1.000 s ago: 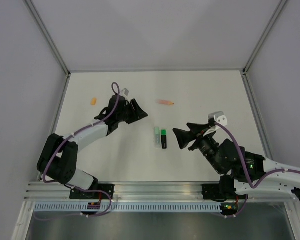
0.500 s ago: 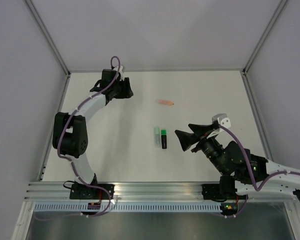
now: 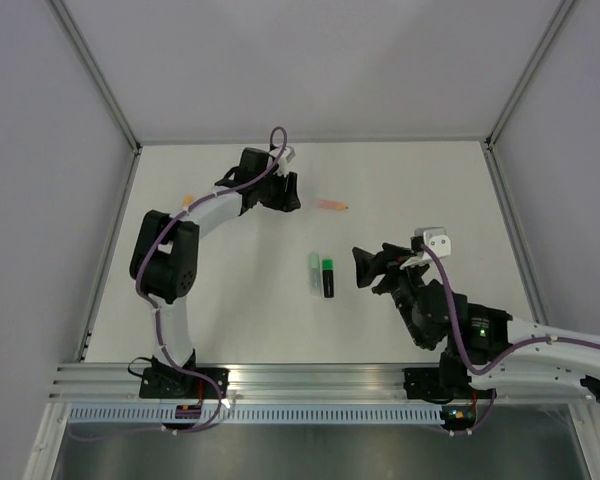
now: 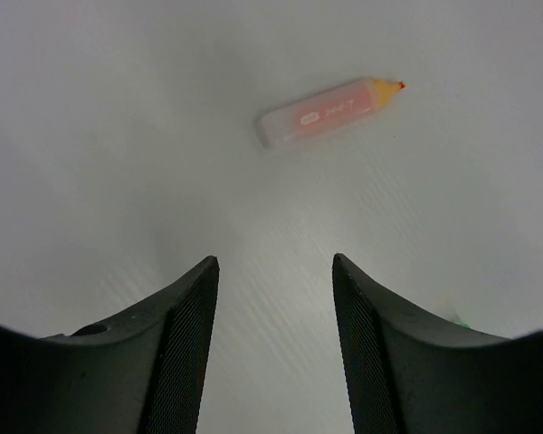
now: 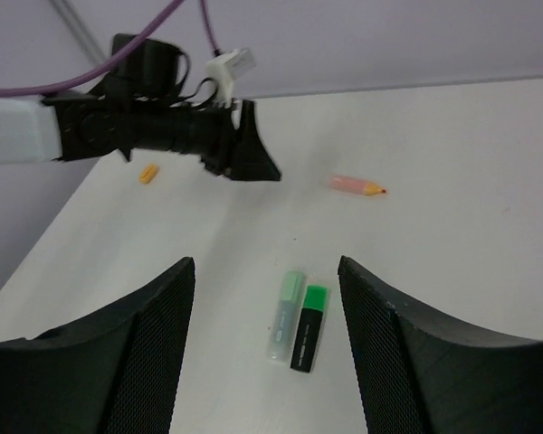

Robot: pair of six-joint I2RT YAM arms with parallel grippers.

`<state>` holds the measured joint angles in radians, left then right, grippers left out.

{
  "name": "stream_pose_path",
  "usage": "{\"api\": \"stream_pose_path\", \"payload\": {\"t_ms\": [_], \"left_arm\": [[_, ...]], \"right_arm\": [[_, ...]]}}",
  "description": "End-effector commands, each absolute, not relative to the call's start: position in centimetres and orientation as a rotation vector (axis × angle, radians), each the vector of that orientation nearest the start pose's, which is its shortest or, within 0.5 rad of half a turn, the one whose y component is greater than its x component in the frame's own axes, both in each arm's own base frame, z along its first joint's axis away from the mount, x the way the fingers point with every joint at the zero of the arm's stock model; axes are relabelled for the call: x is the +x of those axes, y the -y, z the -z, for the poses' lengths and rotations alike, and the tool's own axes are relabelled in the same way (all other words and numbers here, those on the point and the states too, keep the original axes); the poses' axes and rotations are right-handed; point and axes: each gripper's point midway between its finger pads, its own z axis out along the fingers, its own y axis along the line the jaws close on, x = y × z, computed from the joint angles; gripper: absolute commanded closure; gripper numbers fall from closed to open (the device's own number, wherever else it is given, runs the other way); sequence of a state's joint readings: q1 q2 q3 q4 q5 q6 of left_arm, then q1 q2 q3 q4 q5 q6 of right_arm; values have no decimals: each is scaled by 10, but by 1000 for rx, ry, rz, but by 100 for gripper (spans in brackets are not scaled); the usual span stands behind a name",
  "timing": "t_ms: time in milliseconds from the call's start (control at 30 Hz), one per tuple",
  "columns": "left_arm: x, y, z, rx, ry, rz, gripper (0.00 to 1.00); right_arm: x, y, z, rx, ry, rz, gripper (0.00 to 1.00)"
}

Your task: Insert the pens into the pen caps

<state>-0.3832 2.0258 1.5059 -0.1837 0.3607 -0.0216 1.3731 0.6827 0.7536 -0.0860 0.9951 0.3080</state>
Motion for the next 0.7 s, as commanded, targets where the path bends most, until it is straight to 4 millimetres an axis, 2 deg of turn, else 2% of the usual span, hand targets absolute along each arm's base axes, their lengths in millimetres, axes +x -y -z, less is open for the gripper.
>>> {"api": "stream_pose_path", "payload": {"t_ms": [0,33,67,100,133,167,200,233,267,300,333,367,400,433,467,533,567,600,633,667], "left_arm": [[479,221,-140,249,-2152,534,41],[464,214,-148,140,-2178,551,41],[453,210,-149,102,-2195,561,41],[441,211,-152,37,-2199,603,42],[429,208,-181,9,-2128,647,42],[405,202,-158,-32,-2170,668,42],[397,206,-170,-89,-2109,749,41],[371,201,-145,-124,-2144,782,39],[359,202,-169,-127,-2060,854,38],[347,212,-185,-102,-1987,977,37],[330,213,-171,-91,-2006,1017,36],[318,216,-183,-55,-1970,1073,36],[312,217,-183,-53,-1971,1094,37],[302,215,-172,-58,-1990,1108,37],[295,214,-174,-57,-1970,1126,36],[283,211,-162,-101,-1952,1166,36],[281,210,-163,-110,-1932,1178,36],[278,209,-167,-119,-1907,1189,36],[274,206,-162,-125,-1910,1181,36],[273,204,-161,-132,-1904,1170,36]], "right_arm": [[209,-181,-319,246,-1598,-397,29],[215,-177,-325,317,-1589,-402,31],[232,-178,-320,368,-1600,-376,32],[241,-185,-322,436,-1605,-435,32],[251,-186,-337,472,-1612,-457,32],[277,-194,-323,482,-1670,-417,32],[291,-200,-321,529,-1696,-437,33],[304,-200,-336,571,-1714,-446,32],[335,-198,-309,635,-1772,-354,31],[350,-209,-331,732,-1758,-448,31],[358,-205,-318,760,-1818,-380,31],[383,-208,-285,801,-1881,-289,30],[396,-220,-300,842,-1892,-352,30],[403,-221,-288,888,-1932,-339,30],[423,-222,-256,938,-1986,-290,30],[441,-235,-239,1039,-2036,-376,33],[455,-232,-210,1091,-2070,-349,34],[463,-234,-198,1126,-2085,-365,38],[474,-245,-173,1149,-2125,-402,40],[482,-242,-163,1199,-2123,-412,42]]}}
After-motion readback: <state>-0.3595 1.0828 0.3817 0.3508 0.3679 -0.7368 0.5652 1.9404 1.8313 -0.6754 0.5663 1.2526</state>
